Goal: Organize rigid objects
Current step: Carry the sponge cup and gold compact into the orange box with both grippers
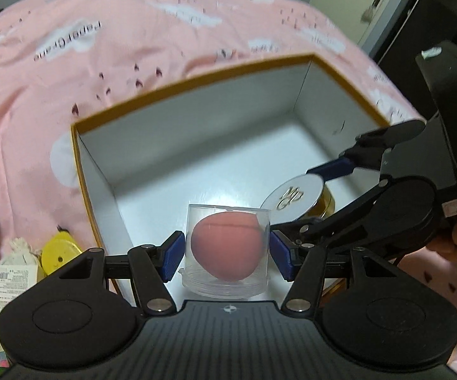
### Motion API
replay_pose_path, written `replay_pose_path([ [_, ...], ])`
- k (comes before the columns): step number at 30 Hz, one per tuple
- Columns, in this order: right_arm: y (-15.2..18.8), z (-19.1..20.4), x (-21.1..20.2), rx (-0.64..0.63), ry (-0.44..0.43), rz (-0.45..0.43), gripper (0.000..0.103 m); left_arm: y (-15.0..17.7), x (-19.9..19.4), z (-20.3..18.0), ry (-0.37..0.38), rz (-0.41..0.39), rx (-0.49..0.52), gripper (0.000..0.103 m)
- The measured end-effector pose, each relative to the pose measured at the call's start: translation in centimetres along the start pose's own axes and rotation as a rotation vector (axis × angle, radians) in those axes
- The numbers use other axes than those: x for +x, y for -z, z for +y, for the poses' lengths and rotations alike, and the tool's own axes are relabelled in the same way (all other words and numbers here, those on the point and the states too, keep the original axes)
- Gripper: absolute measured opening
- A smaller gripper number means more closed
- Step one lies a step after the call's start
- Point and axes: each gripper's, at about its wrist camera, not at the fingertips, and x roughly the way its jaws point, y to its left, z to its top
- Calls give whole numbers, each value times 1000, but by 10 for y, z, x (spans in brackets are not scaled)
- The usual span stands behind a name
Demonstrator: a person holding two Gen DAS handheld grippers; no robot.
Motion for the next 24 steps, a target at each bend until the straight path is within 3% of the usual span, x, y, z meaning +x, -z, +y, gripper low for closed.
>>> replay_pose_path([
  [8,8,-3,-1,-9,-9,32,74,0,12,-1,-45,90,26,68],
  [13,1,-1,6,-22,-1,40,74,2,16,0,-52,101,30,72],
  [18,1,0,8,-19,-1,44,74,2,13,5,-35,90,10,82],
  [24,0,1,9,-9,3,46,75,3,-4,14,-8,6,-42,78],
])
